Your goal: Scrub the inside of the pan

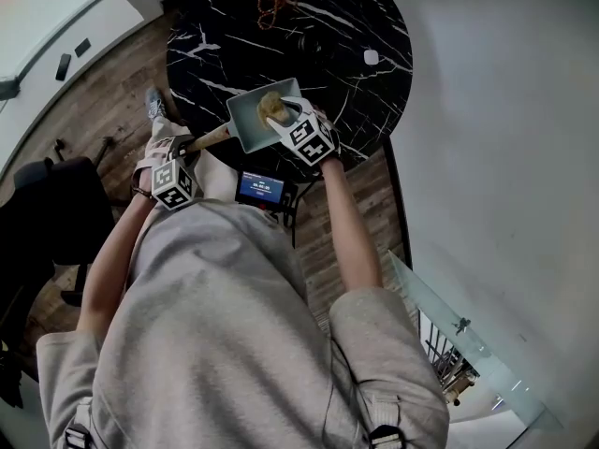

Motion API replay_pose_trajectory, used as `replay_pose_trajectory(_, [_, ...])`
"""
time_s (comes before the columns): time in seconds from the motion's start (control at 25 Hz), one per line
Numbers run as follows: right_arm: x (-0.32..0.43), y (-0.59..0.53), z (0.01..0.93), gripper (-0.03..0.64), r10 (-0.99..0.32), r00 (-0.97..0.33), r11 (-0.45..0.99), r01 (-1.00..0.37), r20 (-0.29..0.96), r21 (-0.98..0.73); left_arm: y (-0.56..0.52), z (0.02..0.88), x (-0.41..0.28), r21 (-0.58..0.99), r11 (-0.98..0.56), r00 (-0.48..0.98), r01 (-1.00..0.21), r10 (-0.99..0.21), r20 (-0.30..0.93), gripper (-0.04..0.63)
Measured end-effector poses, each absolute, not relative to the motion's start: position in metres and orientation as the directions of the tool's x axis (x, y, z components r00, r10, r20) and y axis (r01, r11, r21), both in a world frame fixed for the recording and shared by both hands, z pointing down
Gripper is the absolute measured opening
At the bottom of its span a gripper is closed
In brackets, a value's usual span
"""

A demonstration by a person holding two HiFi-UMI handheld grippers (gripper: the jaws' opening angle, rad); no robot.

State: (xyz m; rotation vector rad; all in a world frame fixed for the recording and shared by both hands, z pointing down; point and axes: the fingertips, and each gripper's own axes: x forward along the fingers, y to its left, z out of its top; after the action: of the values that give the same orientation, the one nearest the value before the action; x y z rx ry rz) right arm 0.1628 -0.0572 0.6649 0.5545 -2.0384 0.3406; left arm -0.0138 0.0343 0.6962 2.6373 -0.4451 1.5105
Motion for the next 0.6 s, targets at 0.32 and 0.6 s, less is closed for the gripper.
replay_pose_trajectory(0.32, [0.186, -0.056, 0.726, 0.2, -0.155, -0.162, 0.824, -0.565, 0.974, 0.037, 0.032, 0.697, -0.014, -0.077, -0.954, 0.474, -0.29, -0.213, 0.855, 0.128])
replay_pose_trajectory(0.6, [0.195, -0.061, 0.726, 0.146, -0.117, -0.12, 0.798, -0.602, 0.986, 0.021, 0.033, 0.697, -0.015, -0.077, -0.951, 0.476, -0.299, -0.219, 0.852, 0.127])
